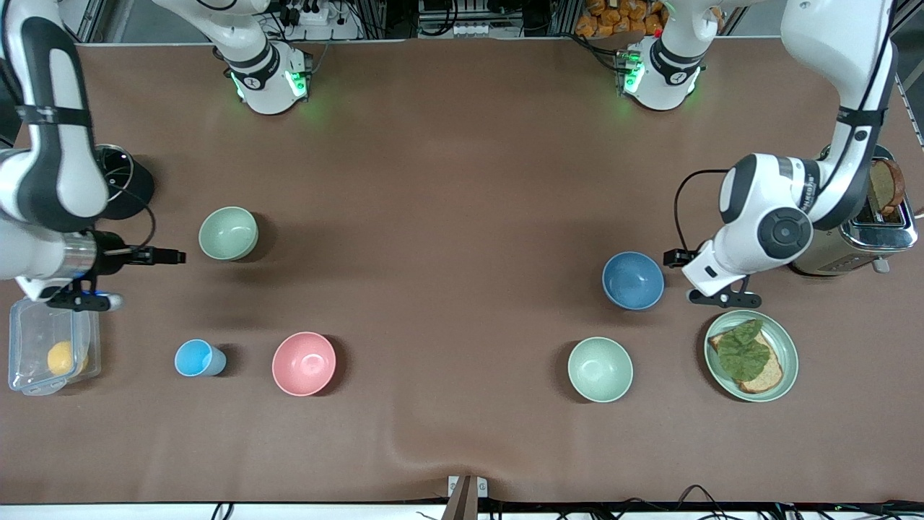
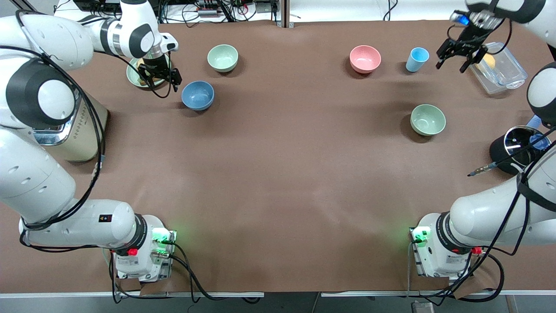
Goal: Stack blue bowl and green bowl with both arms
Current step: 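Lower both grippers onto the bowl rims and close them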
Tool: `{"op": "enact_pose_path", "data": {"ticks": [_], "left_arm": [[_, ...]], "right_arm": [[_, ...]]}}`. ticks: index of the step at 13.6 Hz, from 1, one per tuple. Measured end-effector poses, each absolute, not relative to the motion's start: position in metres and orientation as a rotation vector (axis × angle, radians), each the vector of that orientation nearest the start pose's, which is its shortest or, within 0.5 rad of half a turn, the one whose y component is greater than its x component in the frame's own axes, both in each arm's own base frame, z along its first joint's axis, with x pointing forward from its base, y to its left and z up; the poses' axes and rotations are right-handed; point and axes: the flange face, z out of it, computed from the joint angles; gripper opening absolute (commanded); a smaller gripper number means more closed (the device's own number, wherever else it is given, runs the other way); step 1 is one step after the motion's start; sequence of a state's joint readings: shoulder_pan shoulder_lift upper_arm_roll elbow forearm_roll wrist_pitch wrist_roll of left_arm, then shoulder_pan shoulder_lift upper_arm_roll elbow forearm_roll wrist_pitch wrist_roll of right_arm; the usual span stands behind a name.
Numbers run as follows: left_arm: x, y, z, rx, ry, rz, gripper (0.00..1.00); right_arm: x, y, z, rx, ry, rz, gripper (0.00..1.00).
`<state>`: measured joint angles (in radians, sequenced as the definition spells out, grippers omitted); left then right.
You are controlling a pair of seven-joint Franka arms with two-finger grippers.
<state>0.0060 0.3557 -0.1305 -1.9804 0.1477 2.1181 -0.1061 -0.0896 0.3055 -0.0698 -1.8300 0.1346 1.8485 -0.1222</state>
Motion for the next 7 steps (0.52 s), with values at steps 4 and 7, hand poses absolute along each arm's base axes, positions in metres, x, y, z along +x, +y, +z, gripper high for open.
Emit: {"op": "enact_pose_path", "data": {"ticks": [4,7], "left_arm": [[0.588,-0.066,0.251,-3.029,0.152,0.35,1.0],[0.597,-0.082,0.239,-3.052,0.082,0.361,1.0]], "right_arm": [[0.56,-0.074,0.301,-2.995,0.093,0.325,1.0],[0.537,-0.086,0.269,-2.999,-0.064,0.277,1.0]]}}
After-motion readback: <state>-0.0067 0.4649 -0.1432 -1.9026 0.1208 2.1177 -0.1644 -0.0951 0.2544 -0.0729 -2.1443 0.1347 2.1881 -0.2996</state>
